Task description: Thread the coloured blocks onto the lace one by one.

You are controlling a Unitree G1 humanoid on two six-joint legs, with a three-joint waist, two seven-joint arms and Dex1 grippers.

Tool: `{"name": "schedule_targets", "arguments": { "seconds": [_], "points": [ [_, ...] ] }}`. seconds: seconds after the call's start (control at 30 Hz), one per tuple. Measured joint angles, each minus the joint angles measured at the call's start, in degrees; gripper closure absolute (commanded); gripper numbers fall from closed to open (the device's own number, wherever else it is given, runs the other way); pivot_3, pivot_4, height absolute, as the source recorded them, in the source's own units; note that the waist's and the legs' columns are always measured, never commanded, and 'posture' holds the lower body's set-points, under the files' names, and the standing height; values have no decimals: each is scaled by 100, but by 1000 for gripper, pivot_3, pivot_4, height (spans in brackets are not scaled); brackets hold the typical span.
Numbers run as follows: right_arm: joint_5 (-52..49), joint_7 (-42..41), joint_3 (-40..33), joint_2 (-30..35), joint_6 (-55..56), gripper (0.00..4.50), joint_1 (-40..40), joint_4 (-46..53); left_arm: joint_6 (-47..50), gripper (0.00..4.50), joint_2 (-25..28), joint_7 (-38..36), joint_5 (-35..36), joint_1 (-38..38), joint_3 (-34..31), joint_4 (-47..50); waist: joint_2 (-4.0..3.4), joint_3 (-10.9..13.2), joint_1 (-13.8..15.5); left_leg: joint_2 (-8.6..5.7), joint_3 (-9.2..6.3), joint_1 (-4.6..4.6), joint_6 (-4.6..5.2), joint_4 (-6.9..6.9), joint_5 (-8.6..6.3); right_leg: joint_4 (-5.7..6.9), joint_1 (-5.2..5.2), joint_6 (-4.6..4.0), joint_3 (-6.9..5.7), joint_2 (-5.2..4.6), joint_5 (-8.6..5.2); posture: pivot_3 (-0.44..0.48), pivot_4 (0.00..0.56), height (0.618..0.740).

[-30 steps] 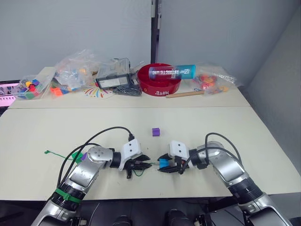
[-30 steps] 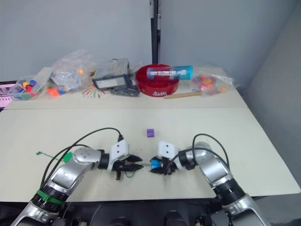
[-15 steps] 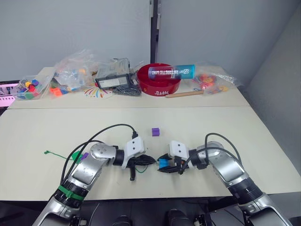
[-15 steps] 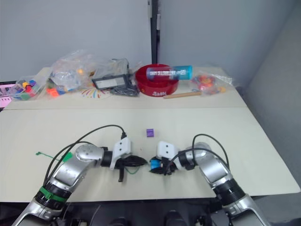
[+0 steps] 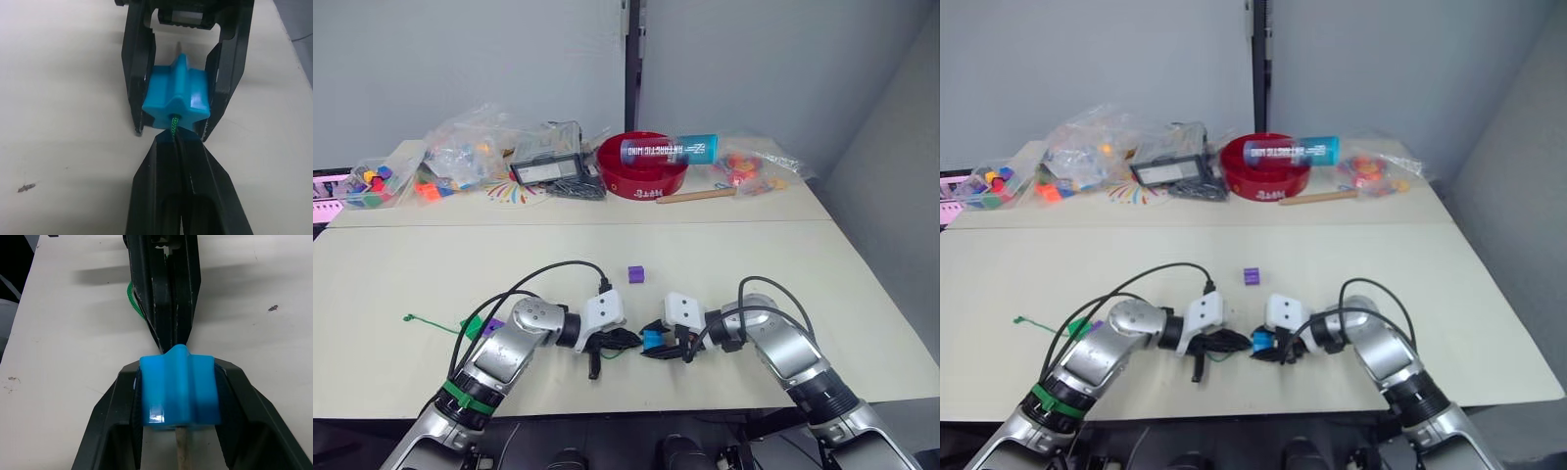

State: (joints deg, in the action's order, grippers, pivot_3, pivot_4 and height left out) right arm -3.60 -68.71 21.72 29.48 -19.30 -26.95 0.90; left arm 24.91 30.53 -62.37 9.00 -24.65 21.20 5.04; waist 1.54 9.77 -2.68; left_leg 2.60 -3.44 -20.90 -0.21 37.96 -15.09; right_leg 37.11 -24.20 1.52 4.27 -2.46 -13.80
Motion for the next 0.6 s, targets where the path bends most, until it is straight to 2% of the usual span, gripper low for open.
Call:
{"name": "schedule_targets", "arguments": {
  "seconds": [0.1, 0.17, 0.37, 0.47, 0.6],
  "points": [
    [-2, -1, 3, 0, -9, 3120, 0, 4, -54, 3576, -3, 64, -2, 0, -20, -45, 0, 0, 0, 0, 0, 0, 0, 0, 0, 0, 0, 0, 0, 0, 0, 0, 150, 731],
    [-3, 1, 2, 0, -15, 2088, -2, 6, -88, 3021, -11, 67, 35, 0, -95, -50, 0, 0, 0, 0, 0, 0, 0, 0, 0, 0, 0, 0, 0, 0, 0, 0, 150, 731],
    [-65, -34, 38, -20, -56, 76, -4, 15, -87, 1030, 164, -82, 255, 26, -305, 60, 0, 0, 1, 0, 0, -1, 0, 0, 0, 0, -1, 0, 0, -1, 0, 0, 150, 731],
    [-127, -50, 41, -19, -96, 0, -2, 25, -118, 61, 290, -168, 257, 57, -311, 93, 0, 0, 5, 0, 0, -1, 0, 0, 0, 0, -1, 0, 0, -1, 0, 0, 150, 731],
    [-276, -8, -44, 157, -239, 0, 124, 253, -207, 8, 296, -248, 241, 50, -272, 89, -1, 1, 51, -3, -3, -11, 0, 0, 0, -3, -3, 2, -2, -4, -1, 0, 150, 731]
  ]
}}
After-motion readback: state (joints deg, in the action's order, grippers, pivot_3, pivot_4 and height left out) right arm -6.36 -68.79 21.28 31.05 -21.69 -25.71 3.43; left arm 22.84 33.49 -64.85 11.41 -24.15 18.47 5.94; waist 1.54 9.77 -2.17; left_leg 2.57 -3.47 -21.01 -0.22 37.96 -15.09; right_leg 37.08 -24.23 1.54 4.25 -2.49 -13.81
